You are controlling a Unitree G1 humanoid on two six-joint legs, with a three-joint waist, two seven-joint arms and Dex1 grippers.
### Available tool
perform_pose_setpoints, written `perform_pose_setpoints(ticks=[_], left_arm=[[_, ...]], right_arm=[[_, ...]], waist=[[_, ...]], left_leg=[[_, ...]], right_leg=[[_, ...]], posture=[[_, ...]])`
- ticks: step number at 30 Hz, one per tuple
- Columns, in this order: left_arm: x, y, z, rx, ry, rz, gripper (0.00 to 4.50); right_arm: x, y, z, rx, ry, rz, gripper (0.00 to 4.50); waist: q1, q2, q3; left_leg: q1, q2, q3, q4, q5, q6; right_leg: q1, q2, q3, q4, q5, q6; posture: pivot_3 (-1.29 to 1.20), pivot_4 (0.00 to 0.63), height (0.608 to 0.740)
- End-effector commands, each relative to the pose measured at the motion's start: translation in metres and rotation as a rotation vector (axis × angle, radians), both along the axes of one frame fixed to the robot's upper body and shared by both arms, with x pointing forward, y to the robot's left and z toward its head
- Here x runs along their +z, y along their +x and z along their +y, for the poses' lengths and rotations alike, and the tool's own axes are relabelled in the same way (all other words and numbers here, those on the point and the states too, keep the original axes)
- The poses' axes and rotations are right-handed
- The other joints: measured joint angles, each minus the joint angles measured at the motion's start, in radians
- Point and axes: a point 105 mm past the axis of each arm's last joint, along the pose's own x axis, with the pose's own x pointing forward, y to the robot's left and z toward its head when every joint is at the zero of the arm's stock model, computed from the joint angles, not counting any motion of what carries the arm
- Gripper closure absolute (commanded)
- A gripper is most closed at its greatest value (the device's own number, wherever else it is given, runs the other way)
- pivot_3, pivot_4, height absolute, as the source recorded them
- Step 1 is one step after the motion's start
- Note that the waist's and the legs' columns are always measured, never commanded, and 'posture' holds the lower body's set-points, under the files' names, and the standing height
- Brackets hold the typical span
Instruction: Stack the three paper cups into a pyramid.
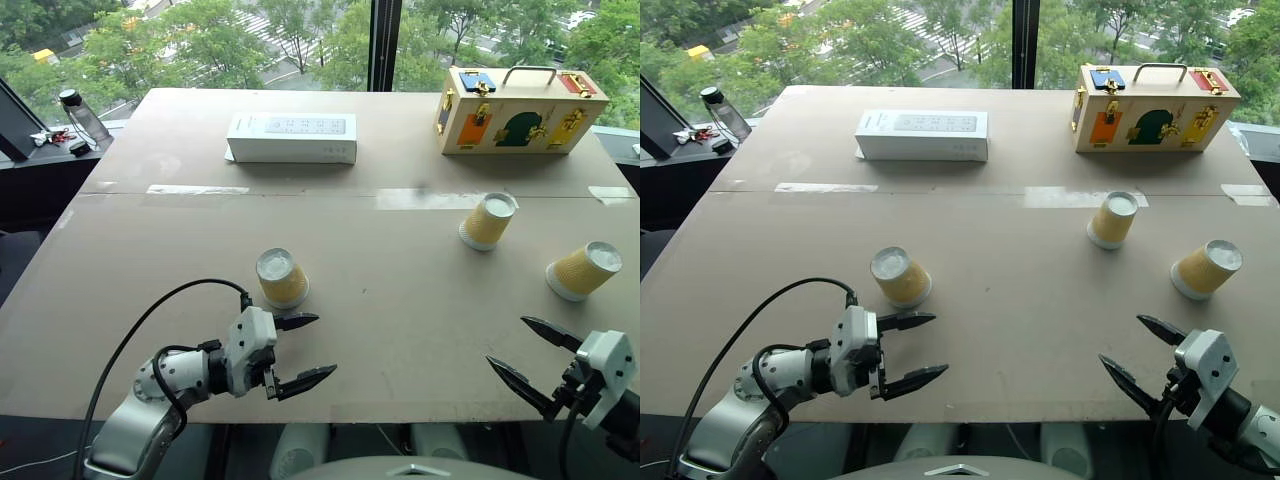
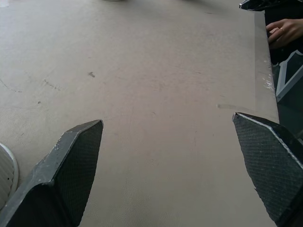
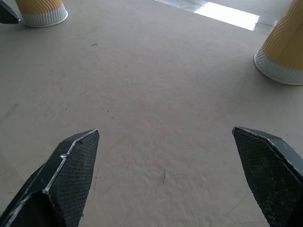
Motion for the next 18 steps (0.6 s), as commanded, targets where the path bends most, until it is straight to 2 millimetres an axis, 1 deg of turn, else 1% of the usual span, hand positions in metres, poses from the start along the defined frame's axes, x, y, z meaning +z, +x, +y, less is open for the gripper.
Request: perform_pose_setpoints(ticks=[1,3,7,10,13,16,18], left_arm=[[0.017,0.000,0.003,0.021,-0.056,-0.027,0.00],[0.023,-0.001,0.012,0.064,-0.108,-0.012,0.00],[0.021,-0.015,0.024,0.109,-0.128,0.031,0.00],[0.025,-0.019,0.033,0.221,-0.147,0.025,0.00],[0.029,-0.015,0.046,0.393,-0.200,0.046,0.00],[0.028,-0.014,0.053,0.471,-0.210,0.074,0.00],[0.033,0.000,0.060,0.522,-0.206,0.056,0.00]], right_arm=[[0.005,0.006,0.008,0.034,0.005,-0.048,0.05],[0.010,0.014,0.017,0.068,0.038,-0.082,0.05],[0.024,0.018,0.034,0.126,0.094,-0.123,0.05],[0.032,0.012,0.047,0.226,0.097,-0.150,0.05],[0.043,0.004,0.059,0.321,0.131,-0.151,0.05],[0.049,-0.001,0.066,0.386,0.143,-0.142,0.05],[0.055,-0.002,0.072,0.430,0.159,-0.143,0.05]], waist=[[0.000,0.000,0.000],[-0.010,-0.002,0.000],[-0.009,0.002,0.000],[-0.006,0.001,0.000],[-0.001,0.001,0.000],[0.003,0.000,-0.001],[0.009,0.000,-0.001]], left_leg=[[0.000,0.000,0.000,0.000,0.000,0.000],[0.000,0.001,0.000,0.000,0.000,0.000],[0.000,0.002,0.000,0.000,0.000,0.000],[-0.001,0.001,0.000,-0.001,0.000,0.000],[-0.002,0.001,0.000,-0.001,-0.001,0.001],[-0.001,0.001,-0.001,-0.001,-0.001,0.001],[-0.001,0.001,-0.001,0.000,-0.001,0.001]], right_leg=[[0.000,0.000,0.000,0.000,0.000,0.000],[0.000,0.000,0.000,0.000,0.000,0.000],[0.000,0.000,0.000,-0.001,0.000,0.000],[0.000,0.000,0.000,-0.002,0.001,-0.002],[0.001,-0.001,-0.001,-0.004,0.001,-0.002],[0.001,0.000,-0.002,-0.004,0.000,0.000],[0.001,0.000,-0.003,-0.004,0.000,0.000]], posture=[[0.00,0.150,0.740],[0.00,0.150,0.740],[0.00,0.150,0.740],[0.00,0.150,0.740],[0.00,0.150,0.740],[0.00,0.150,0.740],[0.00,0.150,0.740]])
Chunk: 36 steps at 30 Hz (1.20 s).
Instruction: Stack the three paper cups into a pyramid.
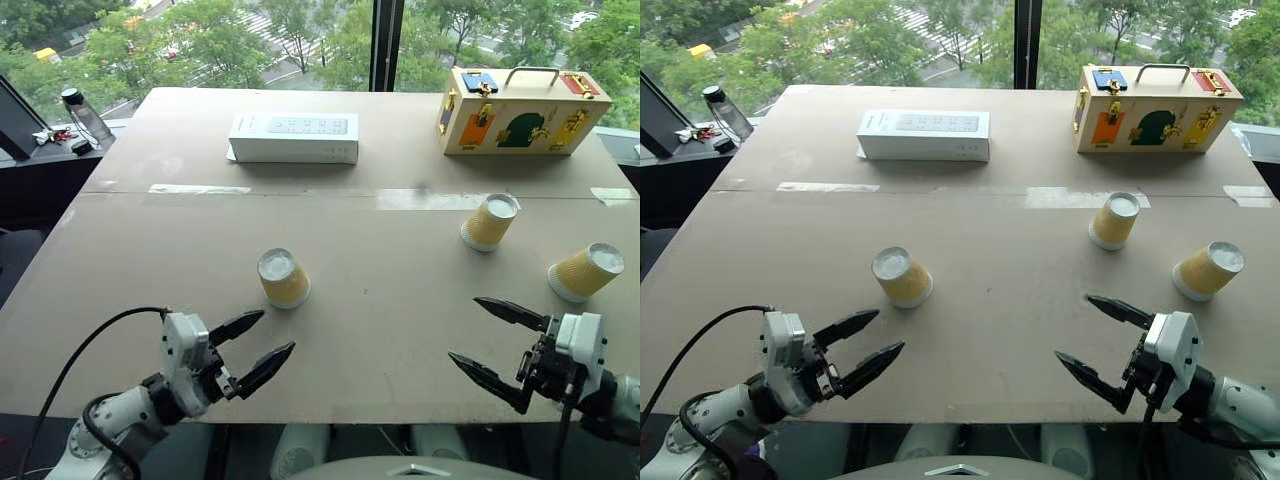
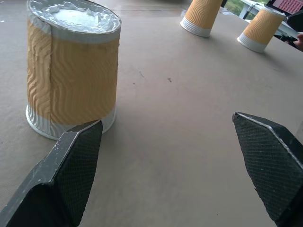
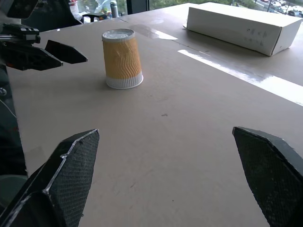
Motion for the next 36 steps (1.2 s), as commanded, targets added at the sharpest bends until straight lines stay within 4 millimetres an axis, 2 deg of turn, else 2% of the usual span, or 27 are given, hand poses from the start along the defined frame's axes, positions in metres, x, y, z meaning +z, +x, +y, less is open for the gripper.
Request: perform_pose_setpoints(ticks=[1,6,13,21,22,25,26,28,36], left_arm=[[0.018,0.019,0.006,0.059,0.017,-0.055,0.00],[0.029,0.043,0.005,0.064,0.055,-0.098,0.00],[0.022,0.059,0.012,0.058,0.098,-0.106,0.00],[0.011,0.074,0.005,-0.055,0.133,-0.135,0.00],[0.010,0.076,0.004,-0.075,0.132,-0.139,0.51],[0.009,0.083,0.004,-0.101,0.121,-0.156,1.58],[0.009,0.086,0.004,-0.104,0.117,-0.164,2.09],[0.010,0.091,-0.002,-0.149,0.113,-0.176,2.55],[0.022,0.120,-0.052,-0.377,0.087,-0.230,2.55]], right_arm=[[0.014,-0.005,0.012,0.086,0.026,-0.026,0.05],[0.016,-0.003,0.014,0.092,0.020,-0.040,0.05],[0.016,-0.004,0.010,0.045,0.006,-0.059,0.05],[0.014,-0.007,0.009,-0.002,0.006,-0.069,0.05],[0.014,-0.007,0.008,-0.008,0.005,-0.071,0.00],[0.014,-0.007,0.008,-0.022,0.005,-0.077,0.00],[0.014,-0.008,0.008,-0.027,0.004,-0.078,0.00],[0.015,-0.010,0.008,-0.046,0.002,-0.080,0.00],[0.015,-0.012,0.005,-0.131,-0.017,-0.094,0.00]], waist=[[0.008,0.000,0.000],[0.012,0.000,-0.001],[0.008,0.000,-0.001],[0.010,-0.001,-0.001],[0.011,-0.001,-0.001],[0.010,-0.001,-0.001],[0.011,-0.001,-0.001],[0.012,-0.001,-0.001],[0.009,-0.001,-0.001]], left_leg=[[0.000,0.000,0.000,0.000,0.000,0.000],[0.000,0.000,-0.001,0.001,0.000,0.000],[0.000,-0.001,0.000,0.000,0.000,0.000],[0.001,-0.001,-0.001,0.001,0.000,0.000],[0.001,-0.001,-0.001,0.001,0.000,0.000],[0.001,-0.001,-0.001,0.001,0.000,0.000],[0.001,-0.001,-0.001,0.001,0.000,0.000],[0.001,-0.001,-0.001,0.001,0.000,0.000],[0.001,-0.002,-0.002,0.001,0.000,0.000]], right_leg=[[0.000,0.000,0.000,0.000,0.000,0.000],[0.002,0.001,-0.002,0.000,0.000,-0.001],[0.002,0.001,-0.001,-0.001,0.002,-0.004],[0.002,0.001,-0.001,0.000,0.002,-0.003],[0.002,0.001,-0.001,-0.001,0.002,-0.004],[0.002,0.001,-0.001,-0.001,0.002,-0.004],[0.002,0.001,-0.001,-0.001,0.002,-0.004],[0.002,0.001,-0.001,-0.001,0.002,-0.004],[0.003,0.001,-0.002,-0.001,0.003,-0.004]], posture=[[0.00,0.150,0.740],[0.00,0.150,0.740],[0.00,0.150,0.740],[0.00,0.150,0.740],[0.00,0.150,0.740],[0.00,0.150,0.740],[0.00,0.150,0.740],[0.00,0.150,0.740],[0.00,0.150,0.740]])
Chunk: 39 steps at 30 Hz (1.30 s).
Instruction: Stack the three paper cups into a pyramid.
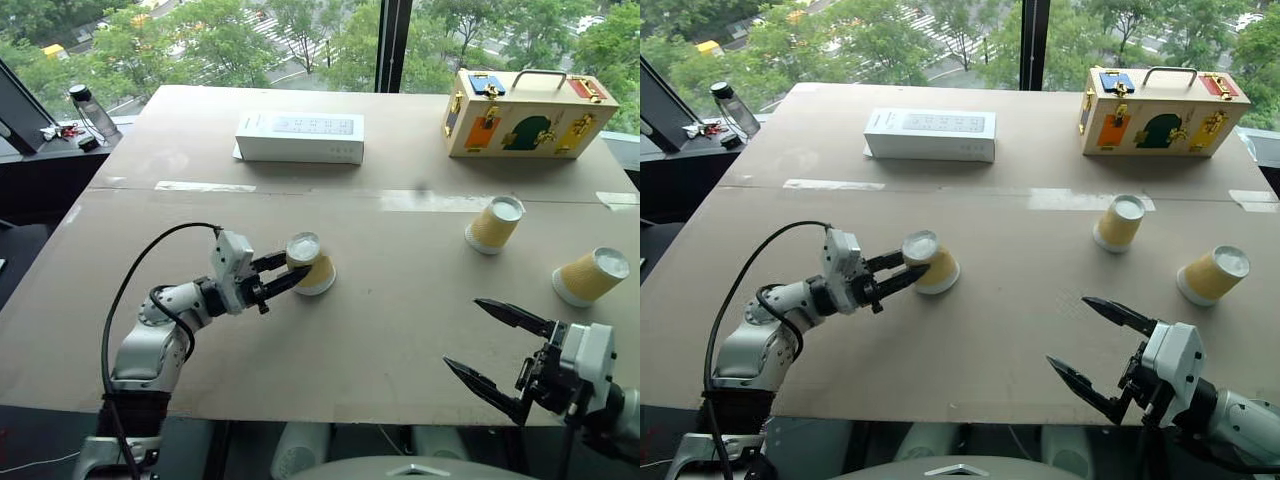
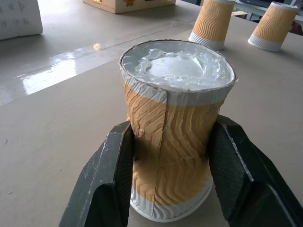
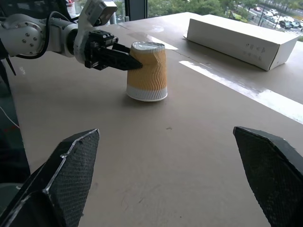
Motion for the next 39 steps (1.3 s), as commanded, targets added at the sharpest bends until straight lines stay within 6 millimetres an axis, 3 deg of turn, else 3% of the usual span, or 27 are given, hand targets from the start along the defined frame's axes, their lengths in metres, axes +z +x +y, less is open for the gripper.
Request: perform_pose_setpoints(ticks=[1,8,16,20,22,25,29,36,39], left_arm=[[0.008,0.010,-0.022,-0.077,0.011,-0.045,2.55],[0.003,0.030,-0.044,-0.113,0.048,-0.079,2.55],[-0.009,0.035,-0.049,-0.148,0.042,-0.074,2.55],[-0.007,0.034,-0.042,-0.122,0.022,-0.084,1.04],[0.000,0.031,-0.036,-0.105,-0.006,-0.088,0.03],[0.014,0.018,-0.026,-0.107,-0.048,-0.089,0.03],[0.032,-0.022,-0.006,-0.139,-0.031,-0.116,0.03],[0.062,-0.069,-0.025,-0.330,-0.087,-0.048,0.03],[0.071,-0.077,-0.033,-0.380,-0.099,-0.041,0.03]], right_arm=[[0.011,-0.003,0.002,-0.023,-0.012,-0.059,0.00],[0.013,-0.005,0.002,-0.075,-0.019,-0.068,0.00],[0.015,-0.004,0.002,-0.126,-0.028,-0.080,0.00],[0.018,0.007,-0.006,-0.223,-0.027,-0.109,0.00],[0.020,0.014,-0.011,-0.273,-0.017,-0.127,0.00],[0.022,0.032,-0.023,-0.389,-0.013,-0.151,0.00],[0.021,0.071,-0.081,-0.749,-0.133,-0.181,0.00],[0.022,0.085,-0.150,-1.061,-0.162,-0.139,0.00],[0.015,0.090,-0.168,-1.134,-0.149,-0.086,0.00]], waist=[[-0.003,0.000,0.000],[-0.007,0.000,0.000],[0.001,0.000,0.000],[-0.001,0.000,0.000],[-0.005,0.000,0.000],[-0.018,0.000,0.000],[-0.031,0.000,0.000],[-0.001,0.004,0.002],[-0.003,0.005,0.002]], left_leg=[[0.000,0.000,0.000,0.000,0.000,0.000],[0.000,0.000,0.000,0.000,0.000,0.000],[0.000,0.000,0.000,0.000,0.000,0.000],[0.000,0.000,-0.001,0.000,0.000,0.000],[0.000,0.000,-0.001,0.000,0.000,0.000],[0.000,0.001,-0.001,0.000,0.000,0.000],[0.000,0.001,0.000,0.000,0.000,0.000],[-0.001,0.000,-0.001,-0.001,0.000,0.000],[0.000,0.000,0.000,-0.001,0.000,0.000]], right_leg=[[0.000,0.000,0.000,0.000,0.000,0.000],[0.000,0.001,0.000,0.000,0.002,0.004],[0.000,0.001,0.000,0.000,0.002,0.004],[0.001,0.001,0.000,0.000,0.002,0.004],[0.000,0.001,0.000,0.000,0.002,0.004],[0.000,0.001,0.000,0.000,0.002,0.004],[0.000,0.000,0.001,0.000,0.000,0.000],[-0.001,0.000,0.000,0.000,0.000,-0.001],[0.000,0.000,0.001,0.000,0.000,-0.001]], posture=[[0.00,0.150,0.740],[0.00,0.150,0.740],[0.00,0.150,0.740],[0.00,0.150,0.740],[0.00,0.150,0.740],[0.00,0.150,0.740],[0.00,0.150,0.740],[0.00,0.150,0.740],[0.00,0.150,0.740]])
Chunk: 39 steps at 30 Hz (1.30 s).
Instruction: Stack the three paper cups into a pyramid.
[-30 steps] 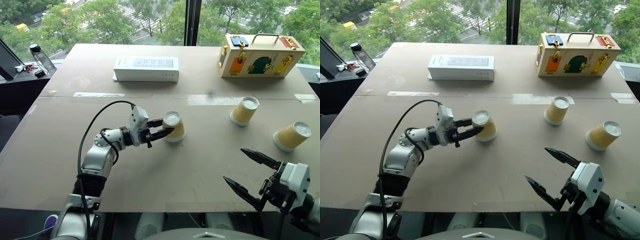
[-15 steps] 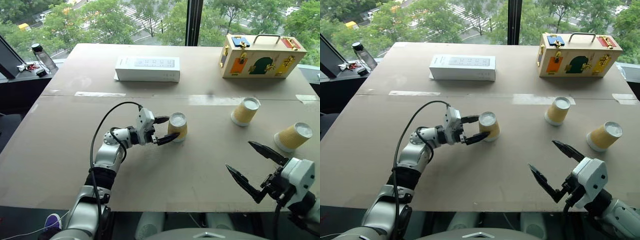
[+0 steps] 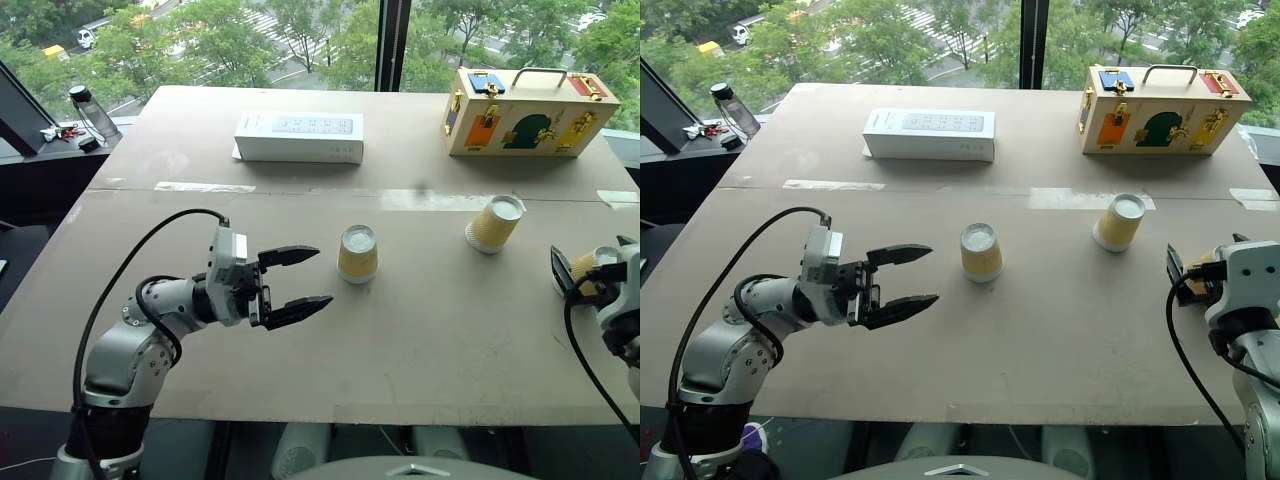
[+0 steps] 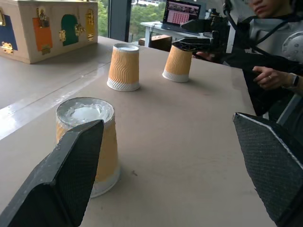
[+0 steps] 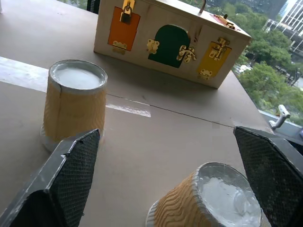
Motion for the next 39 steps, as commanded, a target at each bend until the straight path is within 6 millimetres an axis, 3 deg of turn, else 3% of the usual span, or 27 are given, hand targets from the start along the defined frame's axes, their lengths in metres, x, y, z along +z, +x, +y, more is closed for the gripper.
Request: perform_pose_setpoints(ticks=[1,5,10,15,16,18,21,22,23,25,32,39], left_arm=[[0.016,-0.015,-0.011,-0.091,-0.026,-0.020,0.03],[0.020,-0.023,-0.016,-0.135,-0.012,-0.013,0.03],[0.027,-0.031,-0.018,-0.150,-0.014,-0.016,0.03],[0.025,-0.030,-0.018,-0.144,-0.021,-0.004,0.00],[0.023,-0.030,-0.017,-0.136,-0.022,-0.001,0.00],[0.022,-0.028,-0.012,-0.094,-0.028,-0.006,0.00],[0.017,-0.025,0.004,0.013,-0.018,-0.038,0.00],[0.009,-0.025,0.013,0.051,-0.012,-0.017,0.00],[0.004,-0.024,0.019,0.074,-0.008,0.001,0.00],[-0.004,-0.025,0.030,0.119,-0.019,0.037,0.00],[-0.017,-0.031,0.051,0.200,0.010,0.062,0.00],[-0.015,-0.035,0.053,0.226,0.019,0.054,0.00]], right_arm=[[0.000,0.001,-0.023,-0.107,0.020,0.013,0.00],[-0.011,0.009,-0.035,-0.170,0.106,0.054,0.00],[-0.018,0.014,-0.033,-0.180,0.199,0.079,0.00],[-0.015,0.015,-0.030,-0.162,0.211,0.066,2.07],[-0.011,0.015,-0.028,-0.145,0.213,0.053,2.34],[-0.005,0.012,-0.020,-0.080,0.249,0.029,2.37],[0.008,-0.001,0.020,0.209,0.320,0.026,2.37],[0.011,-0.012,0.060,0.442,0.282,0.091,2.37],[0.010,-0.023,0.087,0.600,0.259,0.147,2.37],[0.004,-0.029,0.126,0.791,0.191,0.210,2.37],[0.000,0.023,0.180,0.870,0.102,0.148,2.37],[-0.020,0.035,0.207,0.985,-0.014,0.197,2.37]], waist=[[-0.004,0.000,0.000],[-0.019,0.001,0.000],[-0.025,0.001,0.000],[-0.025,0.001,0.000],[-0.025,0.001,0.001],[-0.026,0.002,0.001],[-0.025,0.004,0.002],[-0.025,0.004,0.002],[-0.026,0.006,0.003],[-0.034,0.006,0.003],[-0.029,-0.002,0.002],[-0.025,-0.002,0.002]], left_leg=[[0.000,0.000,0.000,0.000,0.000,0.000],[0.000,0.000,0.000,0.000,0.000,0.000],[0.000,0.000,0.000,0.000,0.000,0.000],[0.000,0.000,0.000,0.000,0.000,0.000],[0.000,0.000,0.000,0.000,0.000,0.000],[0.000,0.000,0.000,0.000,0.000,0.000],[0.000,0.001,0.000,-0.001,0.000,0.000],[0.000,0.001,0.000,-0.002,0.000,0.000],[0.000,0.002,0.000,-0.002,0.000,0.000],[0.001,0.002,0.001,-0.002,0.000,0.000],[0.001,0.008,0.002,0.000,0.000,0.000],[-0.004,0.007,0.003,-0.002,0.000,-0.001]], right_leg=[[0.000,0.000,0.000,0.000,0.000,0.000],[0.000,0.001,0.000,0.000,0.000,0.000],[0.000,0.001,0.001,0.000,0.000,0.000],[0.000,0.001,0.001,0.000,0.000,0.000],[0.000,0.001,0.001,0.000,0.000,0.000],[0.000,0.001,0.001,0.000,0.000,0.000],[-0.001,0.001,0.001,0.000,0.000,0.000],[-0.001,0.002,0.001,0.000,0.000,0.000],[-0.001,0.002,0.001,0.000,0.000,0.000],[-0.001,0.002,0.001,0.000,0.000,0.000],[-0.002,0.006,0.001,-0.002,-0.001,0.002],[-0.006,0.006,0.002,-0.002,0.001,-0.003]], posture=[[0.00,0.150,0.740],[0.00,0.150,0.740],[0.00,0.150,0.740],[0.00,0.150,0.740],[0.00,0.150,0.740],[0.00,0.150,0.740],[0.00,0.150,0.740],[0.00,0.150,0.740],[0.00,0.150,0.740],[0.00,0.150,0.740],[0.00,0.150,0.740],[0.00,0.150,0.740]])
